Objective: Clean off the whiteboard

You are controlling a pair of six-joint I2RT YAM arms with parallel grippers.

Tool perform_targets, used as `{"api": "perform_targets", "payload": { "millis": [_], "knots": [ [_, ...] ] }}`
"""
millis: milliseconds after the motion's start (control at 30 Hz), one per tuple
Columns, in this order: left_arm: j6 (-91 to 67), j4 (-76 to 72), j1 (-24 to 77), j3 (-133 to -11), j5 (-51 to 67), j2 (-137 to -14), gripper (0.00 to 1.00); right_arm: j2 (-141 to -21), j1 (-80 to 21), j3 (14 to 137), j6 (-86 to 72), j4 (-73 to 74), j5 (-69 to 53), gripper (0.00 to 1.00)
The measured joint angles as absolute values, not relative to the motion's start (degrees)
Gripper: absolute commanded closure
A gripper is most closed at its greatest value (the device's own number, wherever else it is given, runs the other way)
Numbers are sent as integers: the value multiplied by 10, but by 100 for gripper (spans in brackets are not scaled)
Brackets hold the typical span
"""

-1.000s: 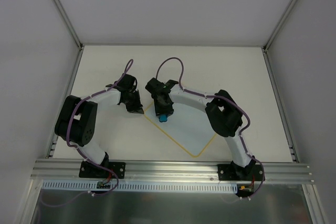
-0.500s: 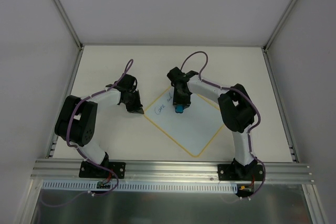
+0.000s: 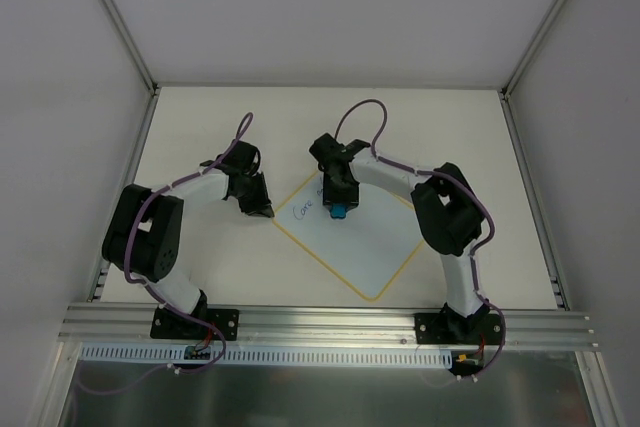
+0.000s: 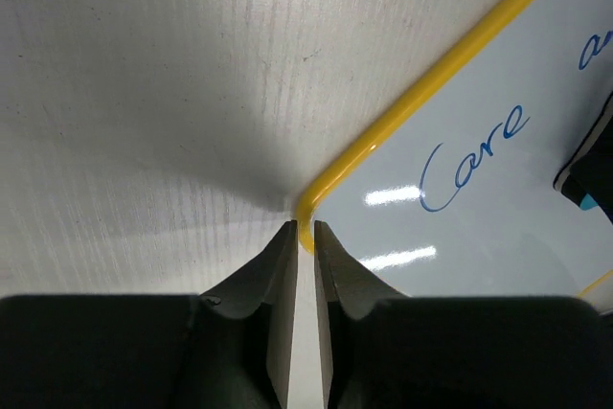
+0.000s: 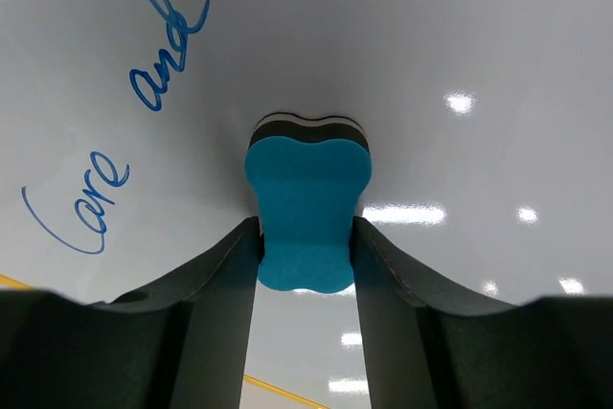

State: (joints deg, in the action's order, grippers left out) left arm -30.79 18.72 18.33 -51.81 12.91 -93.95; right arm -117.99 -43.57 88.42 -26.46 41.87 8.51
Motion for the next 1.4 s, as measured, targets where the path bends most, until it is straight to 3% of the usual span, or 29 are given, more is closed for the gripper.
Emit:
{"api": "perform_targets", "payload": {
  "millis": [67, 133, 267, 433, 767, 1133, 1167, 1400],
  "knots": [
    [-305, 190, 183, -518, 129, -933, 68, -1179, -438, 884, -264, 419, 86, 43],
    [-304, 193, 183, -518, 126, -925, 62, -1179, -439, 884, -261, 419, 86, 39],
    [-302, 208, 183, -527, 115, -906, 44, -1159, -440, 884, -257, 421, 89, 19],
    [-293, 222, 184, -548, 111, -880, 27, -1070, -425, 836, -248, 412, 104, 9],
    [-293, 234, 260, -607, 93, -858, 1, -828, -281, 541, -277, 363, 119, 17],
    [-295, 234, 360, -691, 49, -921, 1, -653, -154, 338, -321, 336, 103, 37],
    [-295, 234, 366, -696, 45, -932, 1, -650, -145, 331, -321, 329, 98, 43],
    [-295, 235, 413, -739, 7, -1005, 2, -658, -113, 306, -324, 288, 64, 48]
  ]
}}
